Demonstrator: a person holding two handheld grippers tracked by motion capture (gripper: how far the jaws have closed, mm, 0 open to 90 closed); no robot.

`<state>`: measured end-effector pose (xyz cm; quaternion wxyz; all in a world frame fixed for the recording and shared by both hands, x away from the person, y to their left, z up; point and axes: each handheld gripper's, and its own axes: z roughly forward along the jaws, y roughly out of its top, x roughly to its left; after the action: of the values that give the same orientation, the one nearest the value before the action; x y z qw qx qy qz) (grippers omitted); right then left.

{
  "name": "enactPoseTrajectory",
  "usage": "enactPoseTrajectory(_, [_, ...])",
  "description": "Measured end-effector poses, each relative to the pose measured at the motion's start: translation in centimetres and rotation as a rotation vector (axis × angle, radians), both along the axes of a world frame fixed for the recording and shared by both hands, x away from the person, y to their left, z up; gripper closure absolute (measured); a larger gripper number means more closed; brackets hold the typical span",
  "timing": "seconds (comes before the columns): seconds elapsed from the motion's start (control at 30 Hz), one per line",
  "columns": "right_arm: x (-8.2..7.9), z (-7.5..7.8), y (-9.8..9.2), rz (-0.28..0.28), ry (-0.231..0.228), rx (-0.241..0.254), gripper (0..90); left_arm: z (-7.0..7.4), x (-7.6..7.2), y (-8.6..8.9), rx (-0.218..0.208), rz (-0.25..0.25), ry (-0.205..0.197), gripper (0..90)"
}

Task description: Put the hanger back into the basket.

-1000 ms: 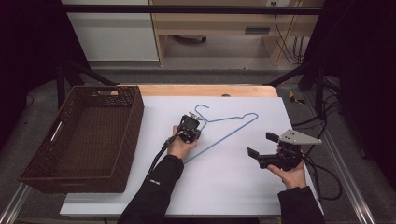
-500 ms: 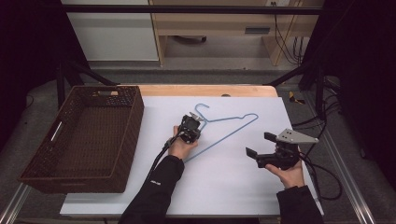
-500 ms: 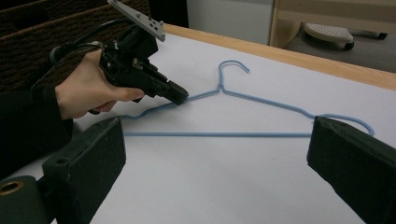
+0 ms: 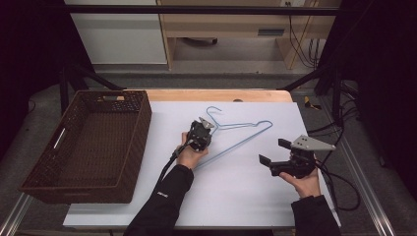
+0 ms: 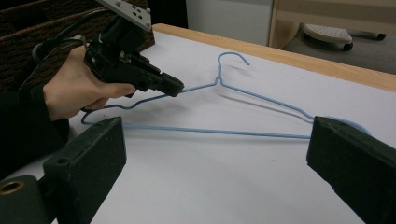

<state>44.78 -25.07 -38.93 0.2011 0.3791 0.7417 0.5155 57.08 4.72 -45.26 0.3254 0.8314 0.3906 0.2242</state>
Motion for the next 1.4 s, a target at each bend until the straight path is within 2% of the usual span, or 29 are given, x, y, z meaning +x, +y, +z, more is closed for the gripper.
enactPoseTrajectory(0.2, [0.5,0.1,0.3,-0.001,0.003,-0.006,5.5,0.6,-0.7,-0.1,0.014,-0.001,-0.039,87.1])
enactPoseTrajectory(0.3, [0.8,0.3,0.5,-0.003,0.002,0.003,5.9,0.9,-1.0,-0.1,0.009,-0.002,-0.057,87.1])
enactPoseTrajectory(0.53, [2.1,0.7,1.6,0.002,-0.003,0.011,6.9,1.3,-1.6,0.0,0.000,-0.002,-0.075,87.1])
enactPoseTrajectory(0.7, [3.2,0.3,2.6,0.011,-0.002,-0.009,7.6,1.3,-1.9,-0.1,0.007,-0.001,-0.083,87.1])
enactPoseTrajectory(0.83, [3.9,0.2,3.2,0.011,0.007,0.007,8.4,1.2,-2.2,-0.1,0.009,-0.005,-0.092,87.2])
enactPoseTrajectory(1.1, [6.1,0.0,4.8,-0.003,0.005,0.021,11.6,1.3,-2.9,-0.2,0.021,-0.011,-0.114,87.1])
enactPoseTrajectory(1.3, [8.5,-0.2,6.5,-0.009,0.009,0.011,15.2,1.5,-3.2,-0.3,0.012,-0.011,-0.126,87.1])
enactPoseTrajectory(1.4, [9.6,-0.6,7.3,-0.014,0.019,-0.013,15.7,1.5,-3.1,-0.3,0.005,-0.010,-0.126,87.1])
